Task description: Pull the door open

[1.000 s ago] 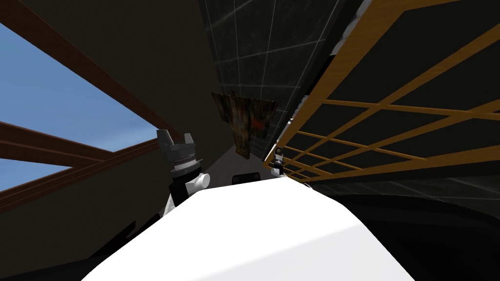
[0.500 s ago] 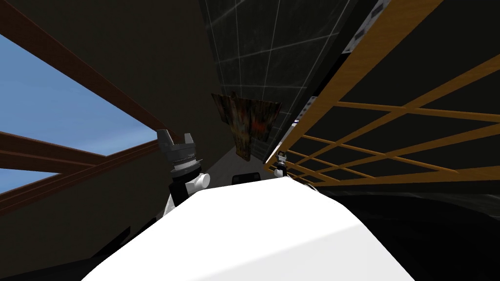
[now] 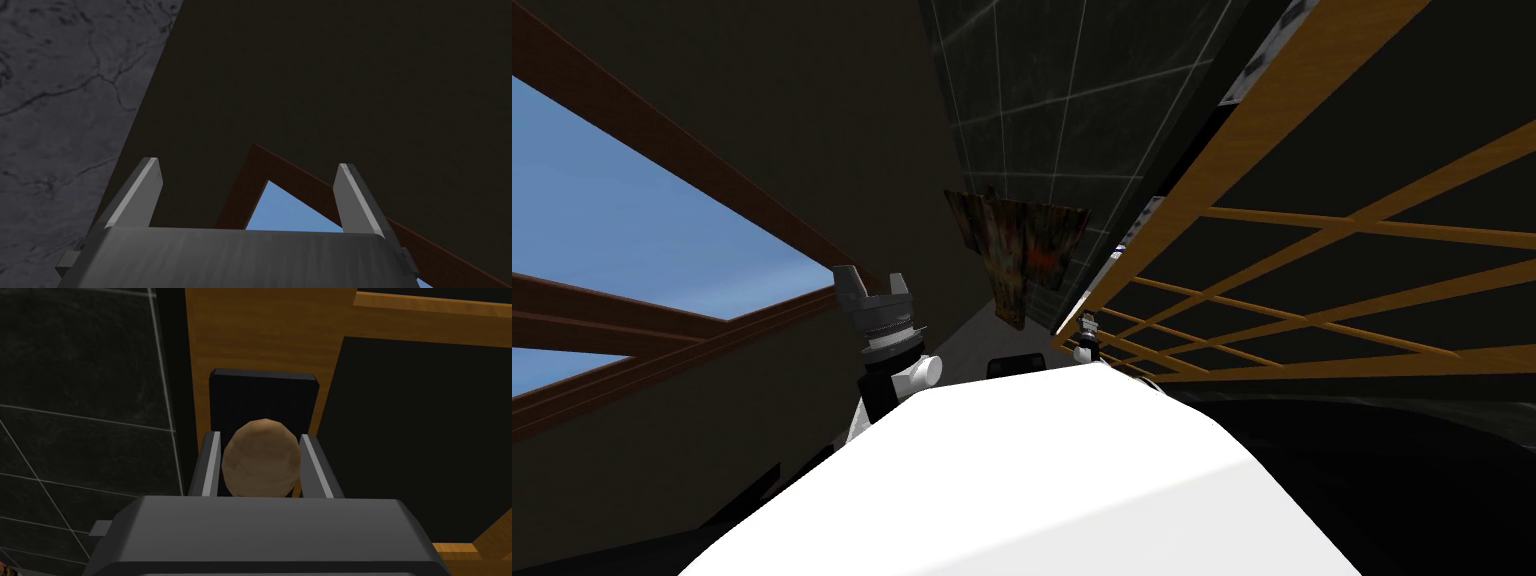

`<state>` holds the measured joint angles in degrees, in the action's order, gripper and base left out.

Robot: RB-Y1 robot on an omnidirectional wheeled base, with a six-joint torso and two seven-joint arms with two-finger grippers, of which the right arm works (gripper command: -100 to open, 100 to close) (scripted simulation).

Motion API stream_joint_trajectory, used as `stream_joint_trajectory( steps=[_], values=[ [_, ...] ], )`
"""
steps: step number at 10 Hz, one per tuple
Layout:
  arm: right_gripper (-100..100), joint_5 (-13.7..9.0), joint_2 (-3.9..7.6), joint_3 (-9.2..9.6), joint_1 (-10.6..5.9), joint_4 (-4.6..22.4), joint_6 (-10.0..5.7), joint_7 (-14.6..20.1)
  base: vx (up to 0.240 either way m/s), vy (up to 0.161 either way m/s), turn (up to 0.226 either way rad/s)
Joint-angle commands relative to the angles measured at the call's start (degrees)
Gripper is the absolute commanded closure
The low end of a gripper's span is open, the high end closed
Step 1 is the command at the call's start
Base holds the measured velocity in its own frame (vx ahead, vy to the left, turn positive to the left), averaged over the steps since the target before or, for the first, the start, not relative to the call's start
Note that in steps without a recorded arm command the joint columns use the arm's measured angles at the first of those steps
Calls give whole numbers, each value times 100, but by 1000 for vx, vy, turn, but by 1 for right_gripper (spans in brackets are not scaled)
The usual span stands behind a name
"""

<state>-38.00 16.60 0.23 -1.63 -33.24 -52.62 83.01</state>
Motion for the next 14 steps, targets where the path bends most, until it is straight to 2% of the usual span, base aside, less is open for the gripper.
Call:
stream_joint_trajectory(
  steps=[1,2,3,4,10,11,12,14],
  values=[
    [100,0,-3,1,2,-1,-4,3,0,0,0],
    [100,0,-3,1,2,-1,-4,3,0,0,0],
    [100,69,21,111,8,-44,20,73,-148,-8,52],
    [100,85,27,138,10,-54,24,90,-212,-9,66],
    [100,371,121,601,46,-237,102,391,-250,0,67],
    [100,341,118,552,54,-261,133,339,-103,7,18],
    [100,420,155,700,97,-299,124,444,-179,0,68],
    [100,510,218,863,140,-360,96,565,-272,-9,72]
  ],
)
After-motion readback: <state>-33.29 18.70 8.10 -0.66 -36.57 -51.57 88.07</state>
